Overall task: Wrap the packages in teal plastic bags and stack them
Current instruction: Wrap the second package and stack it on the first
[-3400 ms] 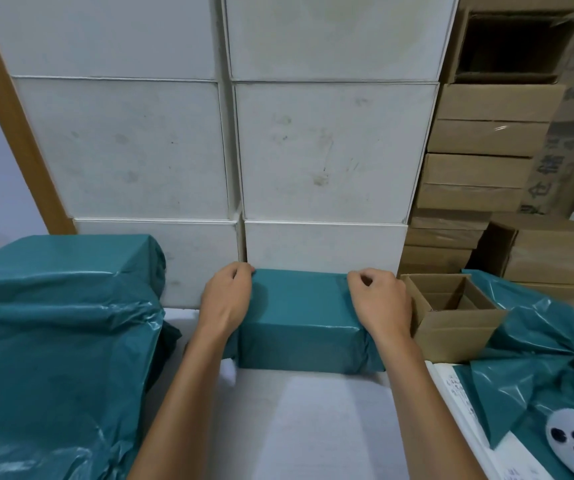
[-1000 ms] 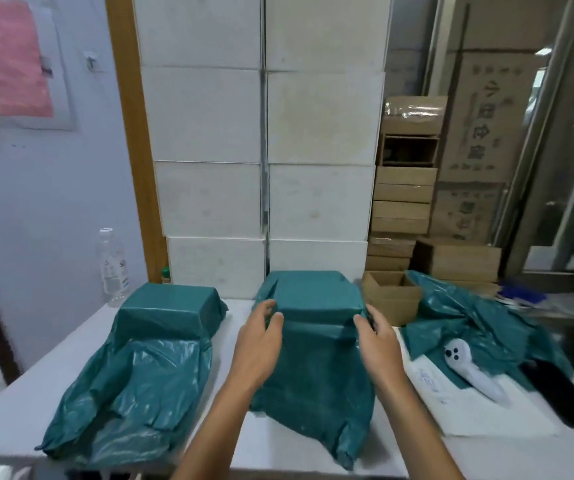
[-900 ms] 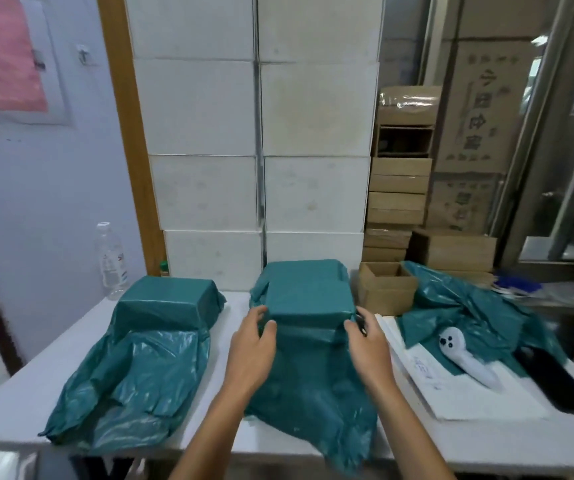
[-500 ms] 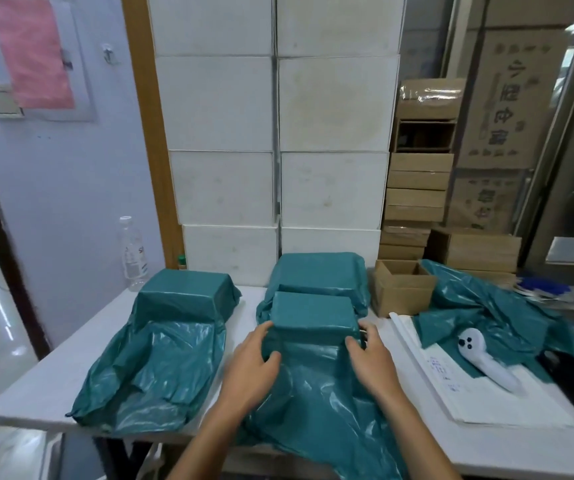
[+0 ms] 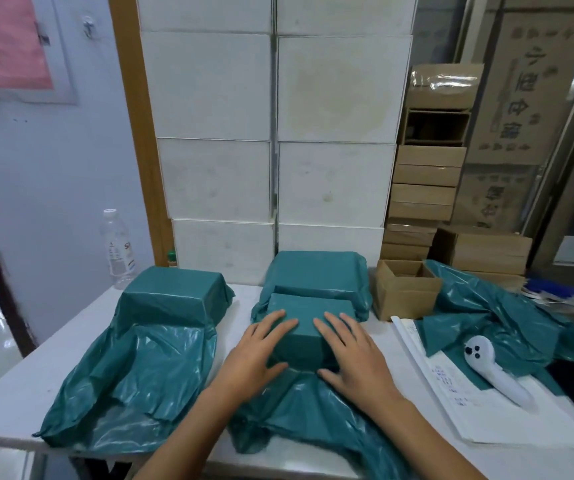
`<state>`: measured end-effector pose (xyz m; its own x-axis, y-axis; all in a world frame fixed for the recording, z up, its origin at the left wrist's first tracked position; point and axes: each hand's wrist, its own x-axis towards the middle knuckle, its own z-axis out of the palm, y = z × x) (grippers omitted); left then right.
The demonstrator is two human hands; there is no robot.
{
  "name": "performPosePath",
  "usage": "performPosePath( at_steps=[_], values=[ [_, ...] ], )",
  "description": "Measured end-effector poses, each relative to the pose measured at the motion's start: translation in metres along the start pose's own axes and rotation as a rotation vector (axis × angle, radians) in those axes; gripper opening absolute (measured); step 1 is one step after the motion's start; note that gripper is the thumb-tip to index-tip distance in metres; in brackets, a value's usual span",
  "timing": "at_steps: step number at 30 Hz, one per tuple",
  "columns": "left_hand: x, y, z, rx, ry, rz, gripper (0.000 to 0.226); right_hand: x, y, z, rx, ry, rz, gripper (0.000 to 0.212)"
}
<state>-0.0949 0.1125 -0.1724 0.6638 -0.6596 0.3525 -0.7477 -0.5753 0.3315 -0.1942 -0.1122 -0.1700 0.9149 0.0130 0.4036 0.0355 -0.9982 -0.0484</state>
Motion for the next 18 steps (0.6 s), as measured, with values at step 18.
performPosePath(
  at_steps=[18],
  values=[
    [-0.002,-0.020,0.005,-0.128,-0.030,0.076,0.092,-0.045,0.070,-0.009,0.209,0.006,-0.150,0.084]
  ],
)
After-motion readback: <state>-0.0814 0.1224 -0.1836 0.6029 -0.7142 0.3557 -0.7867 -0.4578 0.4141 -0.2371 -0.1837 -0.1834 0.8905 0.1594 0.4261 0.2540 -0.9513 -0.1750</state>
